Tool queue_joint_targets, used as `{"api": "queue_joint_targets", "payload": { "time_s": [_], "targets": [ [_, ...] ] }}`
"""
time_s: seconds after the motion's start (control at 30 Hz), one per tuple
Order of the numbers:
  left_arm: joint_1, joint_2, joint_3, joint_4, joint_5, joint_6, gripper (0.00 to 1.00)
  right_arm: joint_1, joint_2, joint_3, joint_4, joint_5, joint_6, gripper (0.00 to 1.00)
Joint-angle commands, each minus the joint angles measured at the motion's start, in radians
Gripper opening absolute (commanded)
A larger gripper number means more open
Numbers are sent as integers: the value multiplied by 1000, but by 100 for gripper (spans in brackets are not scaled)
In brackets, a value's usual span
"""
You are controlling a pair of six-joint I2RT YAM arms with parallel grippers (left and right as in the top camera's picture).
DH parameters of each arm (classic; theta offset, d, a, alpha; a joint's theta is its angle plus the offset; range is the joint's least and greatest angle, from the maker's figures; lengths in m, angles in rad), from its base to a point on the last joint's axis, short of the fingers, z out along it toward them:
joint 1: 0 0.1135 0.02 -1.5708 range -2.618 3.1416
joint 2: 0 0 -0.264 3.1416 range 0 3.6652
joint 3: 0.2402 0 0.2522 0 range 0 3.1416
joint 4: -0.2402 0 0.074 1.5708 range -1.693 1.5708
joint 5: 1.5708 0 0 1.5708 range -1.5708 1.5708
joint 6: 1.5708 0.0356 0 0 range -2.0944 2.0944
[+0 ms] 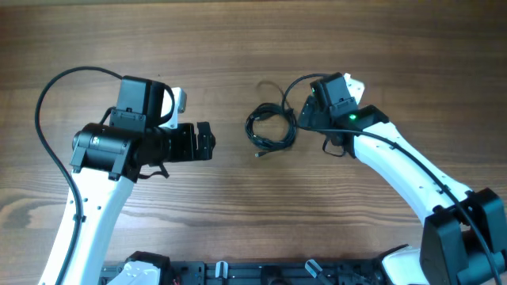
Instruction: Untangle cables
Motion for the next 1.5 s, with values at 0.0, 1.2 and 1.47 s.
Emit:
{"api": "queue_joint_targets", "payload": {
  "time_s": [0.0, 1.2, 1.47],
  "targets": [
    [4, 2, -51, 55, -10, 16, 100, 6, 8, -37, 8, -263, 206, 100],
    [-221, 175, -87, 196, 35, 16, 89, 261, 301, -105, 286, -170, 772, 50],
    [-222, 175, -87, 182, 17, 18, 88, 259, 301, -105, 307, -166, 775, 15]
  ]
}}
